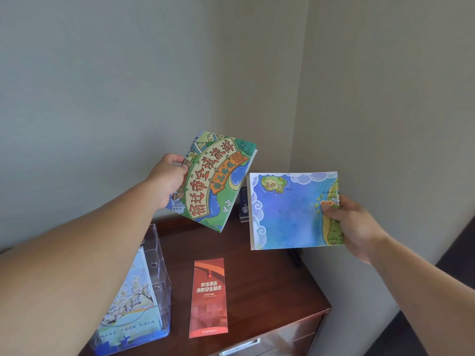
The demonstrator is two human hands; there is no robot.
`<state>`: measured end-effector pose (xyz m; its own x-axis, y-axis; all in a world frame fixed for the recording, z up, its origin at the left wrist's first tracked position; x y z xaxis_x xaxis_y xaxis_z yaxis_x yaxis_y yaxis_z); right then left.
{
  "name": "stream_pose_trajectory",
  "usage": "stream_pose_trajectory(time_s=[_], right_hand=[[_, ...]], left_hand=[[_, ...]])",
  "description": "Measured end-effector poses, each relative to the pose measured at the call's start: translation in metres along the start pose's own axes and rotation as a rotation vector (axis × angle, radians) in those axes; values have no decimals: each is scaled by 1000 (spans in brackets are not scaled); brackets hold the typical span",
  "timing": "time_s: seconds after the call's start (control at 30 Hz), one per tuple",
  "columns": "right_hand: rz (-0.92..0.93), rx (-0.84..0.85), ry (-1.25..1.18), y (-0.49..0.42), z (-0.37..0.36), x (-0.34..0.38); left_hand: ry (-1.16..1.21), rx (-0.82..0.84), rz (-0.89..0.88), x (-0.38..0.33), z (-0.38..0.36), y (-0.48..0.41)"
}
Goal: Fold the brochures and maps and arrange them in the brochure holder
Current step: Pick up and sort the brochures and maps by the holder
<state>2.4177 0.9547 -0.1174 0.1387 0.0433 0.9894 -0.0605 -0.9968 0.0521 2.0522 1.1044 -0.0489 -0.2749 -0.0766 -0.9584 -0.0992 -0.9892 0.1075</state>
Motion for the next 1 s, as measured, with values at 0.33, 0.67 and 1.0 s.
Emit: stream_pose_trajectory(time_s=[0.33,0.67,1.0], right_hand=[[40,-75,-80,-3,9,13],[18,-131,-76,-4,12,10],[23,-86,90,-9,-13,25]], left_hand=[[27,66,17,11,-11,-2],[82,123,-7,17,-24,-4],[-329,191,-158,-18,-58,8]])
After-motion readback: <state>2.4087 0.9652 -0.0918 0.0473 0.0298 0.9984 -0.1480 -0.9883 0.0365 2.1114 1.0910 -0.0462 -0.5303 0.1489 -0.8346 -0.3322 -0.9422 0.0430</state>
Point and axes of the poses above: each hand's wrist, its own y-axis away from the middle knuckle, its own z-axis out of the back of the hand, x = y × z, the point moved 8 cm from there along -y, towards the middle knuckle, and after that the axes turned 12 degrees about x, right-handed, at the moved point
